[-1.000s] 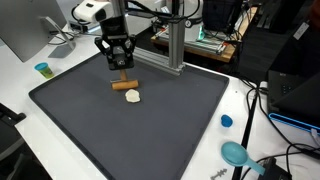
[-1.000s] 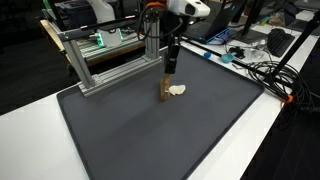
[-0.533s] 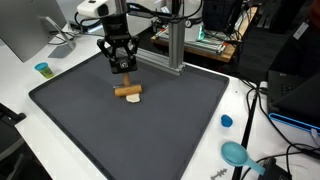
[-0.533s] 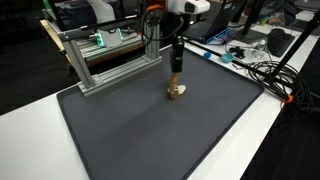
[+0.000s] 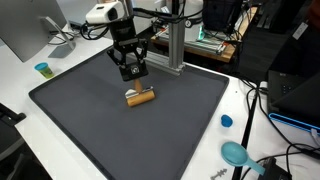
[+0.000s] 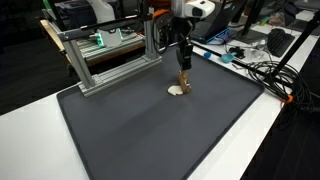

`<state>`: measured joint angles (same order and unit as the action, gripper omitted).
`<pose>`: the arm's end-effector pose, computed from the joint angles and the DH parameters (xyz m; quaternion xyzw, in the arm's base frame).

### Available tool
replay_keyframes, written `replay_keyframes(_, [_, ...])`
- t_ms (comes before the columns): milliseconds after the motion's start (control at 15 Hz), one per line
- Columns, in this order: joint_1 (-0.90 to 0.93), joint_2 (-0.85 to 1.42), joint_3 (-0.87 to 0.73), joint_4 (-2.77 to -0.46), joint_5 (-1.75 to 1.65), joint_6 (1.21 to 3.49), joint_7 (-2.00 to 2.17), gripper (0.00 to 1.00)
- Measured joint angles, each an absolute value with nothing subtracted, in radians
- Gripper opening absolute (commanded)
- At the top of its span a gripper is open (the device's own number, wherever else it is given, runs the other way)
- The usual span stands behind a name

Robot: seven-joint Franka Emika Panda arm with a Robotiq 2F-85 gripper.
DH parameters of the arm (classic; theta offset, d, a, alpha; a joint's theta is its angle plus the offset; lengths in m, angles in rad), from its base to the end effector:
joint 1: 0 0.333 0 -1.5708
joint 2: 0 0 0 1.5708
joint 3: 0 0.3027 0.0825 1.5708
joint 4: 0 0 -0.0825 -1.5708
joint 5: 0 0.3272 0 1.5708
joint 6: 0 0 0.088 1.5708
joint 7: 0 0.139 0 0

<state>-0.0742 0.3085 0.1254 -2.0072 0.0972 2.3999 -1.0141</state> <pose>0.5658 0.0295 0.3056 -0.8782 -0.4734 -0.0624 0.0274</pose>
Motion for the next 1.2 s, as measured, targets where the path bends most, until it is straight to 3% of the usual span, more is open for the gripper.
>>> replay_keyframes(467, [-0.076, 0.332, 0.144, -1.98, 0.176, 2.416, -1.048, 0.22])
replay_keyframes(733, [-0.089, 0.212, 0.11, -2.043, 0.168, 2.404, -0.988, 0.22])
replay_keyframes(800, [-0.089, 0.178, 0.092, -2.058, 0.157, 2.389, -0.938, 0.47])
replay_keyframes(867, [-0.089, 0.16, 0.083, -2.066, 0.155, 2.382, -0.932, 0.47])
replay_keyframes(933, [-0.089, 0.158, 0.082, -2.067, 0.155, 2.382, -0.934, 0.22])
replay_keyframes(1200, [-0.066, 0.184, 0.075, -2.064, 0.131, 2.372, -0.802, 0.22])
